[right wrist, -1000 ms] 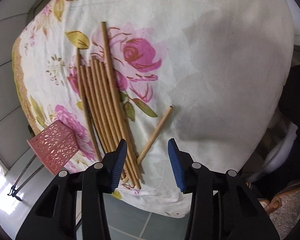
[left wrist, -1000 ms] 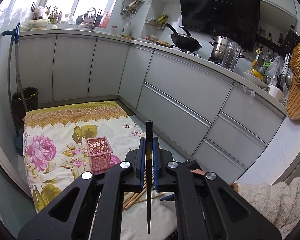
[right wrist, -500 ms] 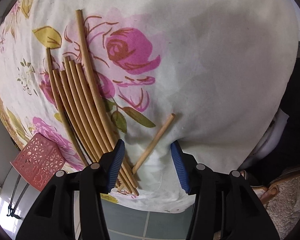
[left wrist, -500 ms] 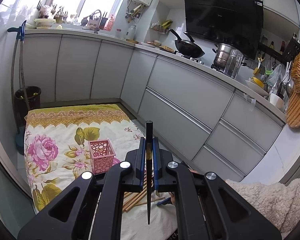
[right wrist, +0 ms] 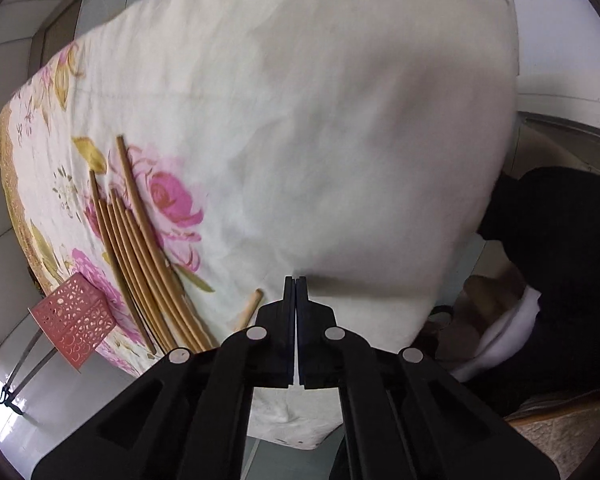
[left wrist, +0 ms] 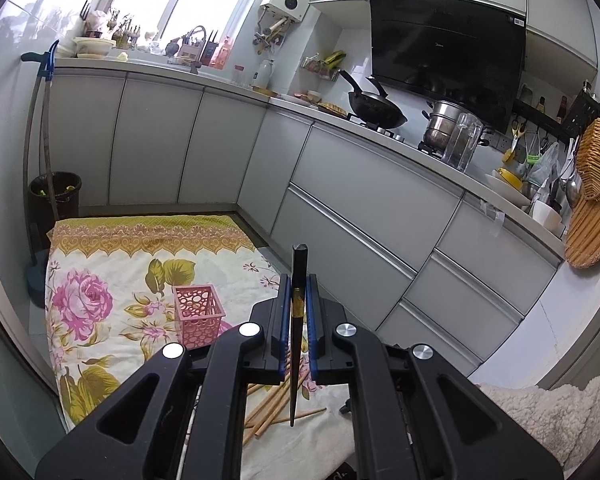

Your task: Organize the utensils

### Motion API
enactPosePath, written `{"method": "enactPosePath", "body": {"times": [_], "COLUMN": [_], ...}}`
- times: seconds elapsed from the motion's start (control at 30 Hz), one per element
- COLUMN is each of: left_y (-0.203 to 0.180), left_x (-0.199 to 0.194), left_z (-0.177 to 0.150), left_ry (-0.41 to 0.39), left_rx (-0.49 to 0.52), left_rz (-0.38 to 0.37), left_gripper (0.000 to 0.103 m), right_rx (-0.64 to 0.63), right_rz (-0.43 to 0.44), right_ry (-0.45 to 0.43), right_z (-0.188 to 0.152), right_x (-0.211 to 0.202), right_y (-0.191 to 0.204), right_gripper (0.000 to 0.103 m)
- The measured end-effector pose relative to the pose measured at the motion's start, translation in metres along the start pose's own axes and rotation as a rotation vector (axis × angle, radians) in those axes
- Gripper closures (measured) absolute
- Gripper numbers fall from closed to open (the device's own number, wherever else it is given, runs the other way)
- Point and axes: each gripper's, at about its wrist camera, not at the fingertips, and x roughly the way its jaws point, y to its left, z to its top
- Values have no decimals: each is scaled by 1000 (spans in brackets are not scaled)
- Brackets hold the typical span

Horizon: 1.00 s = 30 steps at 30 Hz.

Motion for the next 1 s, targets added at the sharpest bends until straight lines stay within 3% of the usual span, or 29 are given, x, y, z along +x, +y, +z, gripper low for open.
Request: {"method": "enactPosePath", "body": {"times": [0.1,0.2,0.43,0.53,0.63,0.77,0.87,0.97,1.0], "left_y": [-6,-9,-6,-3,-2,-1,0,0,0], "left_x": [2,5,2,3,4,4,7,9,10], "left_z": [-1,-1,-1,-1,-2,-1,-2,-3,-3], "left_ry": [4,8,-1,4,6,7,12,20,23], "left_rx": [15,20,21,15,17,16,17,21,25], "left_rz": [-11,-14,-8,-3,2,9,18,19,19], "left_gripper": [96,96,96,96,96,96,96,96,96], "right_rx": [-67,-124,-271,-374,-475,-678,-893,-1192,-1315], "right_rz": [80,101,-38,-106,-163,-227,-248,-277,-272], "right_ry": [83,122,117,104,98,23,-105,-296,-333], "right_z": [-12,-37,-50,-54,-56,-67,-81,-95,-103], "right_x": [1,13,33,40,42,42,32,14,11], "right_y": [5,25,63,75,84,92,104,119,122], "right_gripper": [102,102,100,90,70,70,70,46,44]}}
